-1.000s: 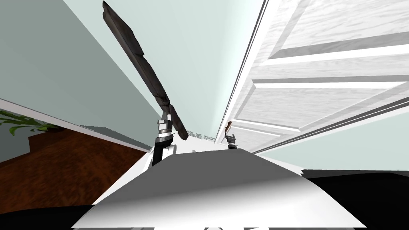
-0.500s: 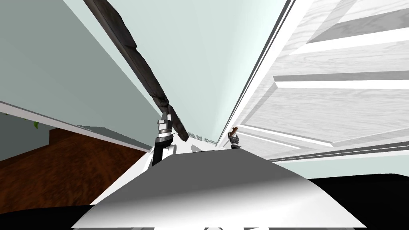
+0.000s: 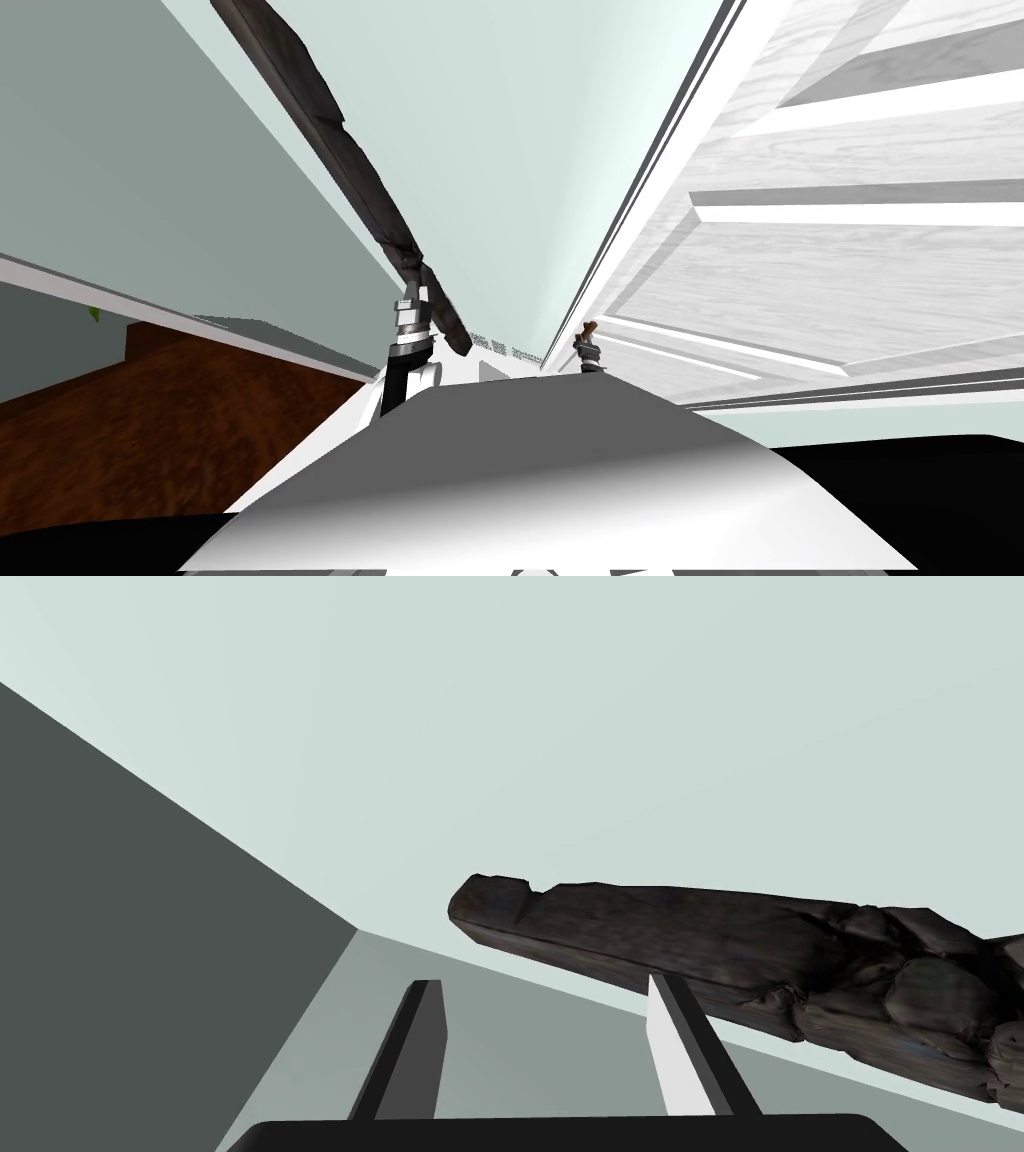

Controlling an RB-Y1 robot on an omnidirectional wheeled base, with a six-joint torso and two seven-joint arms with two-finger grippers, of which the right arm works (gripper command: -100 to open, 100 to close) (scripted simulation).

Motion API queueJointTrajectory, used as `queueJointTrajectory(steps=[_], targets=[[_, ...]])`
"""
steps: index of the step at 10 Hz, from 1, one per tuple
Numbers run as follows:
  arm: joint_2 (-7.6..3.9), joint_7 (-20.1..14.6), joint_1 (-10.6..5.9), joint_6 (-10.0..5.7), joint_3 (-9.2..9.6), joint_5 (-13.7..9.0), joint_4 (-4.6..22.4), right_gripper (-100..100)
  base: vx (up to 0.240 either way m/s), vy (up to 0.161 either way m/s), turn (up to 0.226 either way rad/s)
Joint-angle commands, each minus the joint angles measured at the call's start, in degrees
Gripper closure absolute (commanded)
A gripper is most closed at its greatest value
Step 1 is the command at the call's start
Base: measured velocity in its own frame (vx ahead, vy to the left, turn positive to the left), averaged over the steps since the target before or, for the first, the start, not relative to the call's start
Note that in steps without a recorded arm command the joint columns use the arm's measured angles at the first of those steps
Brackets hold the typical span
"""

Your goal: Pull the door open

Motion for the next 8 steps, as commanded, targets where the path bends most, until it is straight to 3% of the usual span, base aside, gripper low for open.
queueJointTrajectory(steps=[1,3,4,8], targets=[[0.05,0.0,-0.09,0.07,0.07,0.0,0.0,100,-0.003,-0.005,0.013],[0.05,0.0,-0.09,0.07,0.07,0.0,0.0,100,0.000,0.000,0.000],[-0.53,-0.6,0.27,-0.13,0.74,0.3,-0.3,100,-0.119,-0.023,0.060],[-2.37,-2.7,1.19,-0.66,3.16,1.4,-1.3,100,-0.186,-0.005,0.081]])
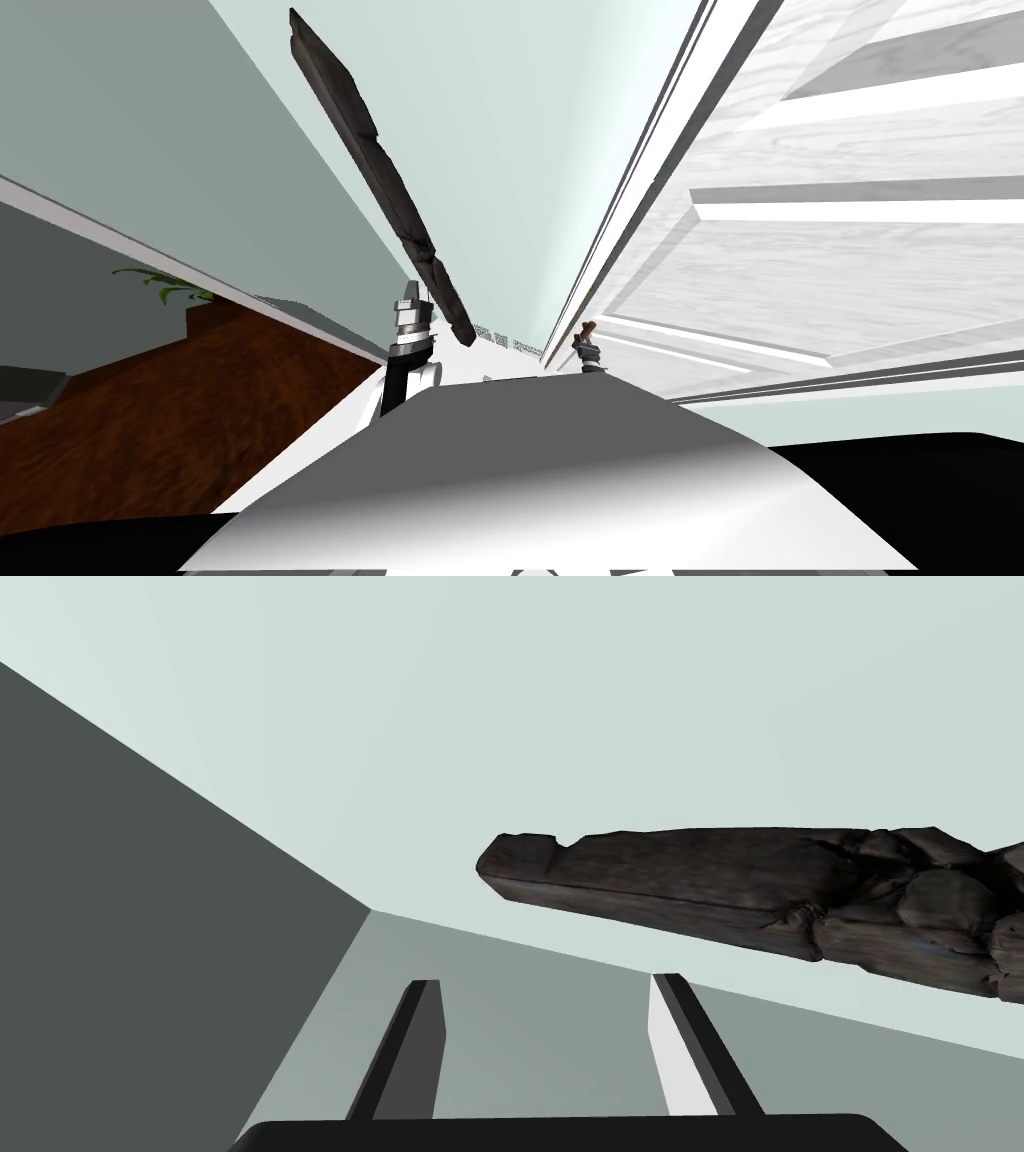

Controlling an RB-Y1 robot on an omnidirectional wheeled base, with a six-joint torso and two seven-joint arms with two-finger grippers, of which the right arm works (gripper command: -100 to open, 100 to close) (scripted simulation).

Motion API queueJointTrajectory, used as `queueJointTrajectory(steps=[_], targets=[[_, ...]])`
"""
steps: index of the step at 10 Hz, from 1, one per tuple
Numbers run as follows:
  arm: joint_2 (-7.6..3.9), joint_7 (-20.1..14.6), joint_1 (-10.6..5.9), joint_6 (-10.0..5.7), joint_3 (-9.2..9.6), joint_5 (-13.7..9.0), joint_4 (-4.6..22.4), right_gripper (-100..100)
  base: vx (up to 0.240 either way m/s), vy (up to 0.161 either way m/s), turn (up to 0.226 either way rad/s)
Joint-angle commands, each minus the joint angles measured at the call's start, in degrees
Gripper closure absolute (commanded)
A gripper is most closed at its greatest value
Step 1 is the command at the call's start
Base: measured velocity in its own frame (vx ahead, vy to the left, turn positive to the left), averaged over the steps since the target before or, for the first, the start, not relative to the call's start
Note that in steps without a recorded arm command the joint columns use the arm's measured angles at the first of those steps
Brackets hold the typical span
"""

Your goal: Pull the door open

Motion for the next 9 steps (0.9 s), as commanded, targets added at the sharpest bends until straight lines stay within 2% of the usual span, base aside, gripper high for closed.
queueJointTrajectory(steps=[1,4,5,6,7,8,9], targets=[[-0.89,-1.3,0.33,-0.35,1.40,0.6,-0.1,100,-0.194,-0.025,0.090],[-2.28,-2.9,1.02,-0.75,3.22,1.4,-0.9,100,-0.200,-0.009,0.076],[-2.57,-3.2,1.17,-0.83,3.60,1.6,-1.0,100,-0.200,-0.024,0.066],[-2.37,-2.9,1.06,-0.73,3.27,1.5,-1.0,100,-0.086,-0.006,0.022],[-3.13,-3.9,1.70,-1.43,4.37,2.0,-1.1,100,-0.131,-0.024,0.133],[-3.35,-4.2,1.84,-1.64,4.61,2.1,-1.1,100,-0.199,-0.013,0.100],[-4.07,-5.0,2.32,-2.37,5.43,2.5,-1.2,100,-0.252,-0.021,0.106]])
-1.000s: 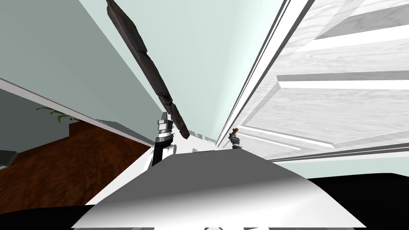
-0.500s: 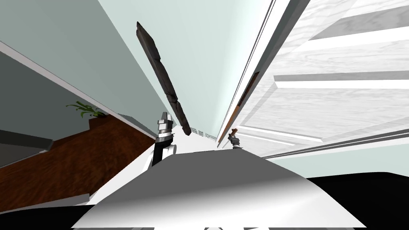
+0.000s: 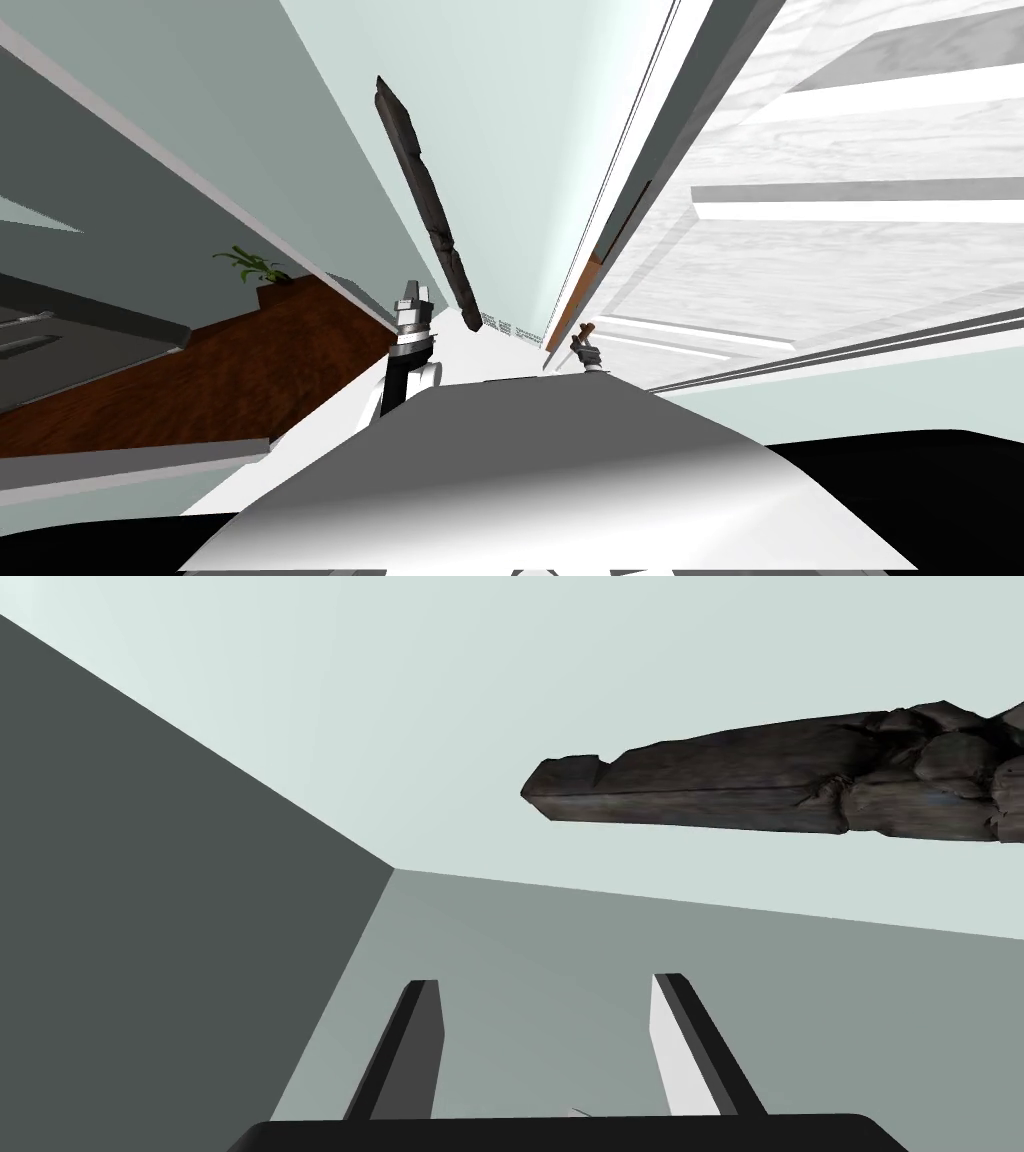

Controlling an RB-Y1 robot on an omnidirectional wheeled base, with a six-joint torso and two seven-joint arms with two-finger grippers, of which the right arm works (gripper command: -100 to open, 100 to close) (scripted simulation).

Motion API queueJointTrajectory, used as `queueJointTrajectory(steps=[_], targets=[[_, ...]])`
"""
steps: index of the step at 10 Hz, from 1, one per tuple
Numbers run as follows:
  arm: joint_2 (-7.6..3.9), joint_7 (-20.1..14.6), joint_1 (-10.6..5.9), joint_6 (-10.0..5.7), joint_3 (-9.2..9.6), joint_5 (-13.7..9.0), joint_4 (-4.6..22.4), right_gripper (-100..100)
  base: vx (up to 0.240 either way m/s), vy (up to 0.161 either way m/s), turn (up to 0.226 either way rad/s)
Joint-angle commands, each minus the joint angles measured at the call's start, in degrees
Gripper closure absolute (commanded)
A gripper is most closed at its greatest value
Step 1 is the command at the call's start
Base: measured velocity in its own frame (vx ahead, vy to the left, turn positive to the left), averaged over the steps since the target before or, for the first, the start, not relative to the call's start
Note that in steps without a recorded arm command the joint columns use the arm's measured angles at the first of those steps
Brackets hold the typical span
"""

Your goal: Pull the door open

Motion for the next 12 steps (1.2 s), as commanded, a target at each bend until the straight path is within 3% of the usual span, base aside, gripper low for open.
queueJointTrajectory(steps=[1,3,5,12], targets=[[-0.79,-1.0,1.02,-0.75,1.17,0.5,-0.2,100,-0.258,-0.006,0.141],[-2.21,-2.6,1.97,-2.18,2.78,1.2,-0.4,100,-0.245,-0.035,0.144],[-2.25,-2.8,2.01,-2.31,2.88,1.3,-0.2,100,-0.159,-0.020,0.062],[-6.04,-7.3,4.37,-7.65,7.67,3.7,0.6,100,-0.228,-0.043,0.126]])
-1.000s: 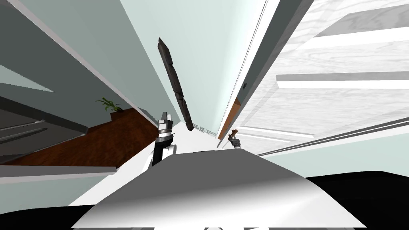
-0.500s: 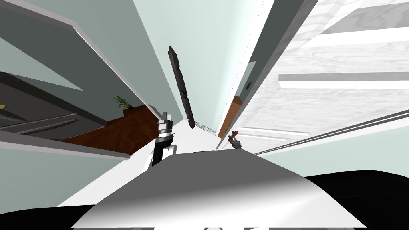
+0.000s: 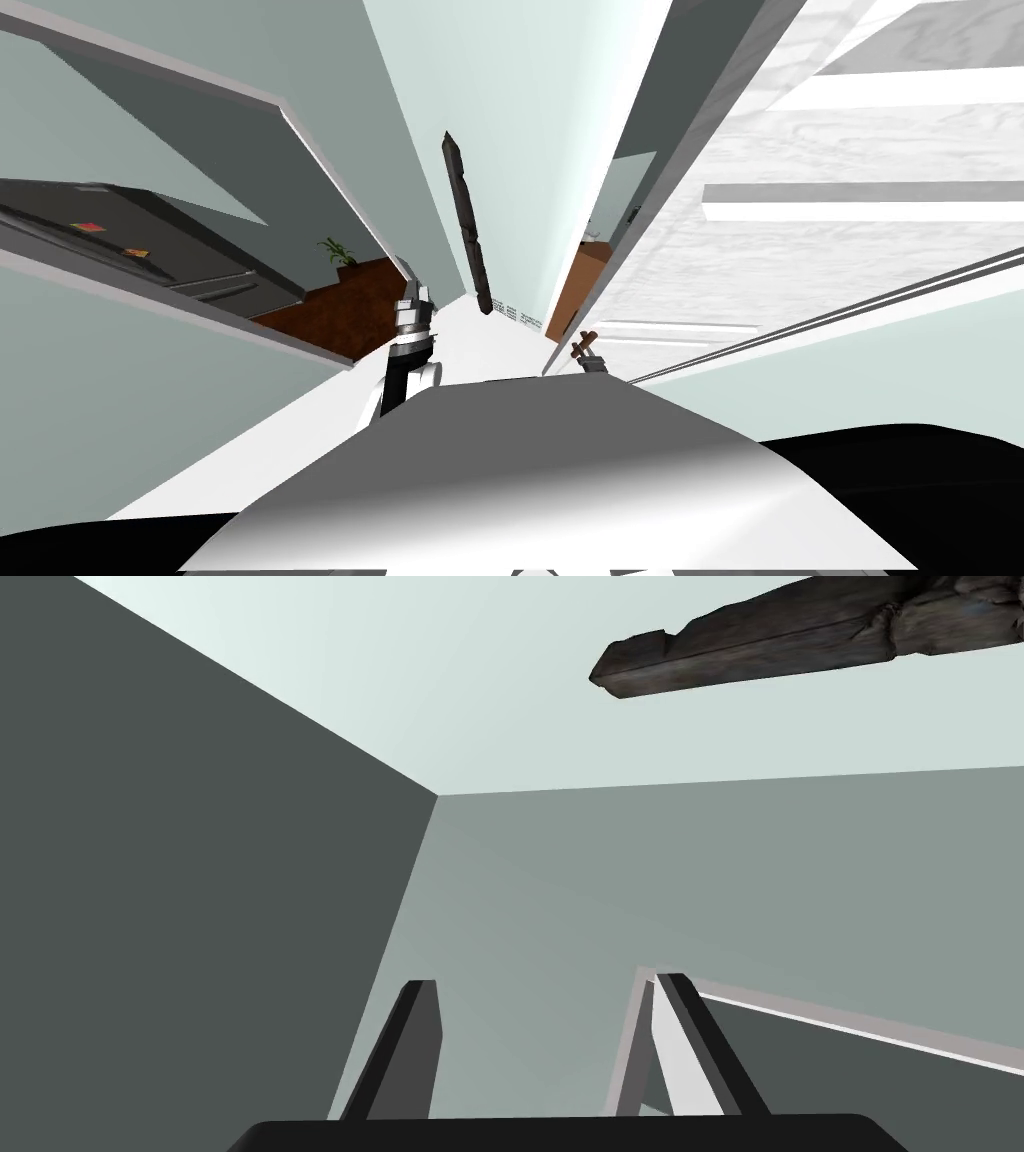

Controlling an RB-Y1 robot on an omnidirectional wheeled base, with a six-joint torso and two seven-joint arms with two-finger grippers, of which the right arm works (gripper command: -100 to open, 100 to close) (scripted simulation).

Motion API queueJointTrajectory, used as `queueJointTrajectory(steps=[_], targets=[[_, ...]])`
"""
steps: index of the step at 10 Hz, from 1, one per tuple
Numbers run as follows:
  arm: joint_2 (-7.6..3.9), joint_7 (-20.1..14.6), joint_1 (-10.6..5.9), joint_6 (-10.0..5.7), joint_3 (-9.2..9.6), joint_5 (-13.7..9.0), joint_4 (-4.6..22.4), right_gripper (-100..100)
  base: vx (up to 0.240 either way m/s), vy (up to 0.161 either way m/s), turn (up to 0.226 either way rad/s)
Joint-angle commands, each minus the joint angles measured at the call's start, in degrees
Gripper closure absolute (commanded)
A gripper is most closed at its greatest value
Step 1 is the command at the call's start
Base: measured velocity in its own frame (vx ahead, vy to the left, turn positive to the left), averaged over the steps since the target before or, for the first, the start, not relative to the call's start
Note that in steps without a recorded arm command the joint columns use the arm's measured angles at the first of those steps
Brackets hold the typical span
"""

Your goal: Pull the door open

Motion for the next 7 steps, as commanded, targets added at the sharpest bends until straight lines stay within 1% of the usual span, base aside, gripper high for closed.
queueJointTrajectory(steps=[1,2,4,6,7], targets=[[0.00,0.0,0.00,0.00,0.00,0.0,0.0,100,-0.108,-0.002,0.018],[-0.53,-1.1,0.16,-1.06,0.81,0.6,0.8,100,-0.167,-0.028,0.166],[-1.06,-2.0,0.19,-2.05,1.42,1.0,1.5,100,-0.262,-0.043,0.157],[-1.79,-3.3,0.23,-3.37,2.24,1.7,2.4,100,-0.263,-0.050,0.167],[-2.05,-3.7,0.24,-3.85,2.53,1.9,2.8,100,-0.215,-0.022,0.097]])
